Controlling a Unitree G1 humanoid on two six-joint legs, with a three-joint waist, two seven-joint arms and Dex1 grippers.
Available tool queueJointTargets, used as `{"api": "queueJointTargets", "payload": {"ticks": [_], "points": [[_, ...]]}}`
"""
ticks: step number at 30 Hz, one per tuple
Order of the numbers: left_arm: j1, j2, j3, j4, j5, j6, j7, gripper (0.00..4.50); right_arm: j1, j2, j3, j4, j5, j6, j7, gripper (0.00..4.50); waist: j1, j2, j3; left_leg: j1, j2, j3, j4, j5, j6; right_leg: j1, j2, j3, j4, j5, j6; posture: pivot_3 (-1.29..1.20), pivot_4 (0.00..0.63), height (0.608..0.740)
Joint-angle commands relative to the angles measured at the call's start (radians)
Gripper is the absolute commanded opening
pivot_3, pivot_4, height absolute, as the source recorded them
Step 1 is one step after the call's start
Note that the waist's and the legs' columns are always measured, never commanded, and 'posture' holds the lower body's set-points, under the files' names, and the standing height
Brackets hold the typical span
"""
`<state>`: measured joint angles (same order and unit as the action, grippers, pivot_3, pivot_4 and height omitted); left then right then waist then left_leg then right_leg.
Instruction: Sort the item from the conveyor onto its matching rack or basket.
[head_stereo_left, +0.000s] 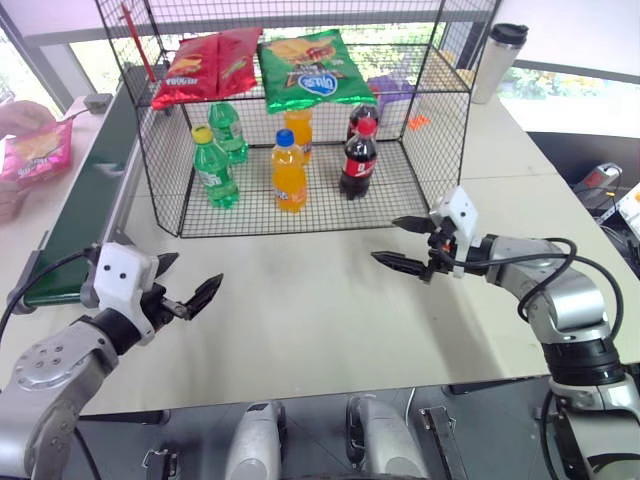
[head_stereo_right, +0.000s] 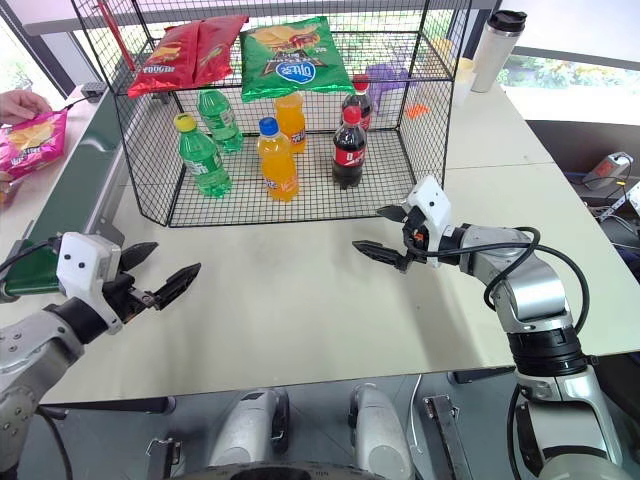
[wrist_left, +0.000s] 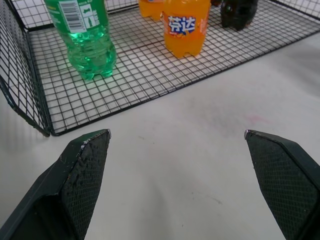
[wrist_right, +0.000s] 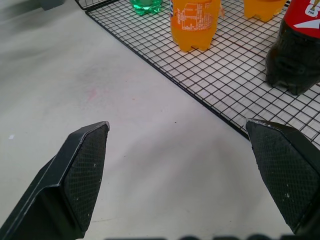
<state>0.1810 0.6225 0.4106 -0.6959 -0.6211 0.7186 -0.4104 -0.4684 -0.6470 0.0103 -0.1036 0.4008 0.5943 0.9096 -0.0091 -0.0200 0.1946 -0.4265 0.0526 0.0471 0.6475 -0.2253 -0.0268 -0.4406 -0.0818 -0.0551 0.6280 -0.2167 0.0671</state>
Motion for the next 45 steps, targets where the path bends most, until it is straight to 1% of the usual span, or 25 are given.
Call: {"api": "queueJointTargets", "payload": {"ticks": [1,32,38,39,41,42,43,45], "points": [[-0.009,0.002,0.006,-0.002,0.017,-0.021,0.004,4.5,-0.028,-0.003,-0.013,-0.012,0.003,-0.017,0.001,4.47,0.0,0.0,0.0,0.0,0.0,0.0,0.0,0.0,0.0,0.0,0.0,0.0,0.0,0.0,0.0,0.0,0.15,0.74],[-0.023,-0.014,-0.005,-0.005,0.033,-0.022,0.017,4.5,-0.012,0.011,-0.001,0.0,-0.009,-0.039,-0.008,4.47,0.0,0.0,0.0,0.0,0.0,0.0,0.0,0.0,0.0,0.0,0.0,0.0,0.0,0.0,0.0,0.0,0.15,0.74],[-0.025,-0.013,-0.019,-0.006,0.061,-0.025,0.036,4.5,-0.022,0.008,0.004,0.023,-0.018,-0.054,-0.004,4.47,0.001,0.0,0.0,0.0,0.0,0.0,0.0,0.0,0.0,0.0,0.0,0.0,0.0,0.0,0.0,0.0,0.15,0.74],[-0.032,-0.03,-0.01,-0.01,0.044,-0.013,0.053,4.5,-0.021,0.004,0.007,0.026,-0.021,-0.052,-0.001,4.47,0.001,0.0,0.0,0.0,0.0,0.0,0.0,0.0,0.0,0.0,0.0,0.0,0.0,0.0,0.0,0.0,0.15,0.74],[-0.076,-0.097,0.058,-0.009,-0.062,0.02,0.118,4.5,-0.019,-0.003,0.01,0.028,-0.019,-0.035,0.008,4.47,0.002,0.0,0.0,0.0,0.0,0.0,0.0,0.0,0.0,0.0,0.0,0.0,0.0,0.0,0.0,0.0,0.15,0.74],[-0.087,-0.108,0.081,-0.012,-0.089,0.037,0.136,4.5,-0.02,-0.005,0.01,0.03,-0.018,-0.031,0.011,4.47,0.002,-0.001,0.0,0.0,0.0,0.0,0.0,0.0,0.0,0.0,0.0,0.0,0.0,0.0,0.0,0.0,0.15,0.74],[-0.086,-0.097,0.095,-0.021,-0.092,0.052,0.14,4.5,-0.022,-0.005,0.009,0.034,-0.018,-0.028,0.014,4.47,0.002,-0.001,0.0,0.0,0.0,0.0,0.001,0.0,0.0,0.001,0.0,0.0,0.0,0.0,0.0,0.0,0.15,0.74],[-0.066,-0.043,0.115,-0.046,-0.066,0.072,0.128,4.5,-0.032,-0.006,0.005,0.035,-0.003,-0.011,0.026,4.47,0.001,-0.001,0.0,0.0,0.0,0.0,0.001,0.0,0.0,0.001,0.0,0.0,0.001,0.0,0.0,0.0,0.15,0.74]]}}
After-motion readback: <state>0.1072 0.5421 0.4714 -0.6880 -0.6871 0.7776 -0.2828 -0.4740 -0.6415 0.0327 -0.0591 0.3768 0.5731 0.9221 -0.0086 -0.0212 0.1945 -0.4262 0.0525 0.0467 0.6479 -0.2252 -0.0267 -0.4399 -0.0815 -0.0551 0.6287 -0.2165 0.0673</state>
